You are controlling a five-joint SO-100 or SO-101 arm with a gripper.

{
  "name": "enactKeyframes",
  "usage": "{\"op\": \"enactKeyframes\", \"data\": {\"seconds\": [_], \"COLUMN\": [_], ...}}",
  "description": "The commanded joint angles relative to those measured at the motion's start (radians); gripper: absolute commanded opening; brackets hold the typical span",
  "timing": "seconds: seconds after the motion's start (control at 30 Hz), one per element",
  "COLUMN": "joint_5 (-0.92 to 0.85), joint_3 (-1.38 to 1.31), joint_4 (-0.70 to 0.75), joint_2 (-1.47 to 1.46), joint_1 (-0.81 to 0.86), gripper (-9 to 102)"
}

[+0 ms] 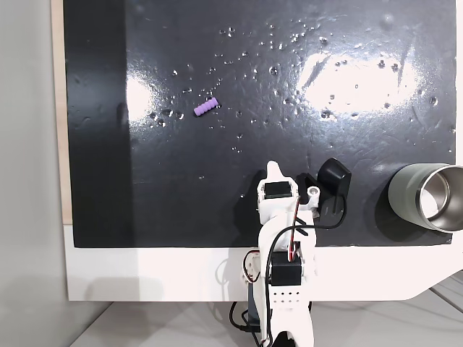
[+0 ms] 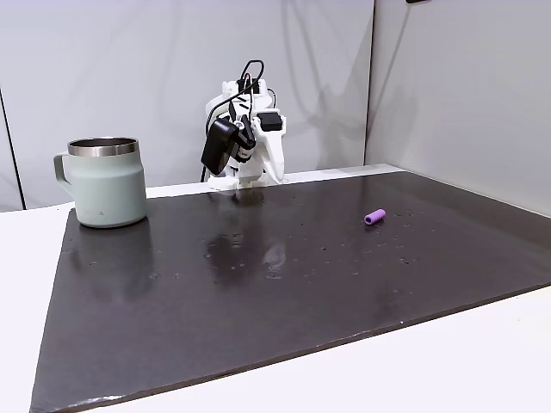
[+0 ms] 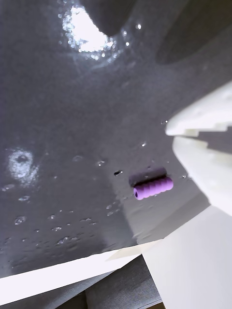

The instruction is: Grasp a pengrip and put it in the cup.

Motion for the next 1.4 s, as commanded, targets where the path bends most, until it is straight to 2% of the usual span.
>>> {"op": "enactKeyframes", "data": {"seconds": [0.0,0.7,0.83,1.07,1.37], "joint_5": [0.005,0.018,0.043,0.077,0.173], "joint_3": [0.0,-0.003,-0.1,-0.469,-0.891], "joint_4": [-0.04,-0.04,-0.026,0.0,0.046], "joint_2": [0.006,0.006,-0.006,-0.491,-1.057], "joint_1": [0.006,0.009,0.002,-0.127,-0.198], "gripper": [0,0,0,1,22]}}
